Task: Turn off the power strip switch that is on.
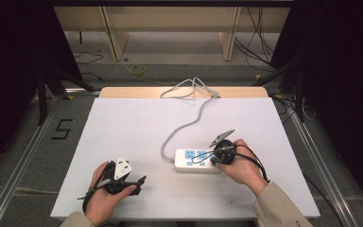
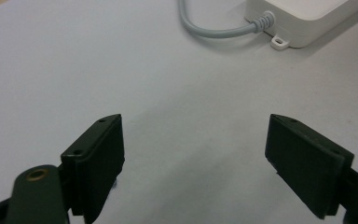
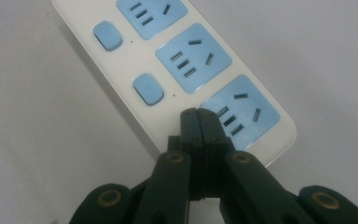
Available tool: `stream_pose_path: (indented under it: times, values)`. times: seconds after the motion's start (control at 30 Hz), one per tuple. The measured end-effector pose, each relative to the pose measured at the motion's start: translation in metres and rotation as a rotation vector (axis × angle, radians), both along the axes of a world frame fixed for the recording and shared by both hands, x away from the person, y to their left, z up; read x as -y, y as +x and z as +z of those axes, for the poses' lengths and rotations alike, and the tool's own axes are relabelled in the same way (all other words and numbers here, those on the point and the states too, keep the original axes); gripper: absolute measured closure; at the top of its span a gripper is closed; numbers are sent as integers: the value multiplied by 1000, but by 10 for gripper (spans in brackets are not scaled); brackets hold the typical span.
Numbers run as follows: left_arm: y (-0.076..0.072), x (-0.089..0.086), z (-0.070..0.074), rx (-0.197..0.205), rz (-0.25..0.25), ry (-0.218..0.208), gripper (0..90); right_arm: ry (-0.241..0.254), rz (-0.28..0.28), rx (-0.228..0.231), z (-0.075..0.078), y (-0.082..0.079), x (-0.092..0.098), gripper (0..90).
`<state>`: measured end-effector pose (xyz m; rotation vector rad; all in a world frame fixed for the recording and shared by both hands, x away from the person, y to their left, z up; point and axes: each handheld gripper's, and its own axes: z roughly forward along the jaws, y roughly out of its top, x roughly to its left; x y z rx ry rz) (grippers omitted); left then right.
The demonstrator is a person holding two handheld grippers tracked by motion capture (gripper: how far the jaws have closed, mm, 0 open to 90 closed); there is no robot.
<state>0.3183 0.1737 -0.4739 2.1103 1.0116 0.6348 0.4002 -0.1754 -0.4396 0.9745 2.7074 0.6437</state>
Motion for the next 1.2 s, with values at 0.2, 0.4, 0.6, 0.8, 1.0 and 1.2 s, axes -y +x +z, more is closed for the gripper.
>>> stream_pose_path:
  times: [0.2, 0.4, 0.6, 0.8, 1.0, 1.2]
  values:
    - [0, 0, 0, -1, 0, -1, 193, 1, -3, 3, 0, 0, 0, 900]
    - [0, 0, 0, -1, 0, -1, 194, -2, -2, 8, 0, -1, 0, 900]
    - [0, 0, 0, -3, -2, 0, 194, -1, -3, 20, 4, -2, 0, 900]
    - [0, 0, 0, -2, -3, 1, 195, 19, 8, 67, 7, -6, 2, 900]
    - [0, 0, 0, -2, -1, 0, 195, 15, 1, 51, 6, -6, 5, 900]
    - [0, 0, 0, 0, -1, 0, 196, 22, -1, 58, 8, -7, 8, 900]
